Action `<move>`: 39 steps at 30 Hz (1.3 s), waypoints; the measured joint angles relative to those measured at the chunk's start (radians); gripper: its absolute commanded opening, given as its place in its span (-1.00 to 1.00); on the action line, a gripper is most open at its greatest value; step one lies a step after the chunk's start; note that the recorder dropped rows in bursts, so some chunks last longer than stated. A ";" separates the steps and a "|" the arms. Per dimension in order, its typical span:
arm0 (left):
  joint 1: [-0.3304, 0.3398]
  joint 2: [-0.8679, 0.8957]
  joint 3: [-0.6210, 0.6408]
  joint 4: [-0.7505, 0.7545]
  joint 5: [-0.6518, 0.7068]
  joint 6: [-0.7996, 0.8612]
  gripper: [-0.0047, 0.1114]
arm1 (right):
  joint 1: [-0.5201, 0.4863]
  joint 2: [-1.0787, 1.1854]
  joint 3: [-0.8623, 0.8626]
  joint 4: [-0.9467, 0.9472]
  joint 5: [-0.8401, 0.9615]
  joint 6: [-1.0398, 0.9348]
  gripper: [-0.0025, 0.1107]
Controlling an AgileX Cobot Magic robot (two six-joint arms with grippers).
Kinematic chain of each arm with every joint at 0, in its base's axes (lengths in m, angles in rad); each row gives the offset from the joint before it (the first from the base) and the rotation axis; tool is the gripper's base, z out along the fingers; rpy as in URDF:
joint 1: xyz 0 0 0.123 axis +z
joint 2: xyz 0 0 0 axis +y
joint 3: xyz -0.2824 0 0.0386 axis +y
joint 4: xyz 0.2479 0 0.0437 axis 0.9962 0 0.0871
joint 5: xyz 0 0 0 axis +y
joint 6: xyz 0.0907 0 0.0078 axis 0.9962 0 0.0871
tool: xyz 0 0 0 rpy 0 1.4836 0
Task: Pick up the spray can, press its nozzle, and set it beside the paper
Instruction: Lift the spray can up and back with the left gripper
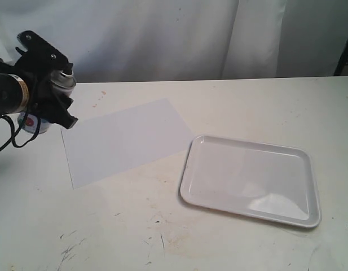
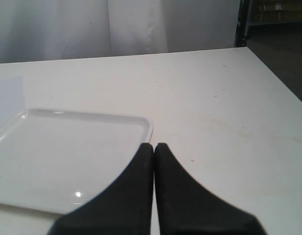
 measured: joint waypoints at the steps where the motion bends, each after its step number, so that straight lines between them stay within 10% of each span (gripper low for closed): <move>1: 0.000 0.005 0.000 0.000 0.015 0.046 -0.92 | 0.000 0.000 0.000 0.000 0.000 0.000 -0.96; 24: -0.105 0.028 -0.015 -0.010 0.144 0.187 -0.92 | 0.000 0.000 0.000 0.005 -0.011 0.000 -0.96; 39: -0.105 0.117 -0.072 -0.004 0.160 0.169 -0.92 | 0.000 0.000 0.000 0.369 -0.574 0.081 -0.96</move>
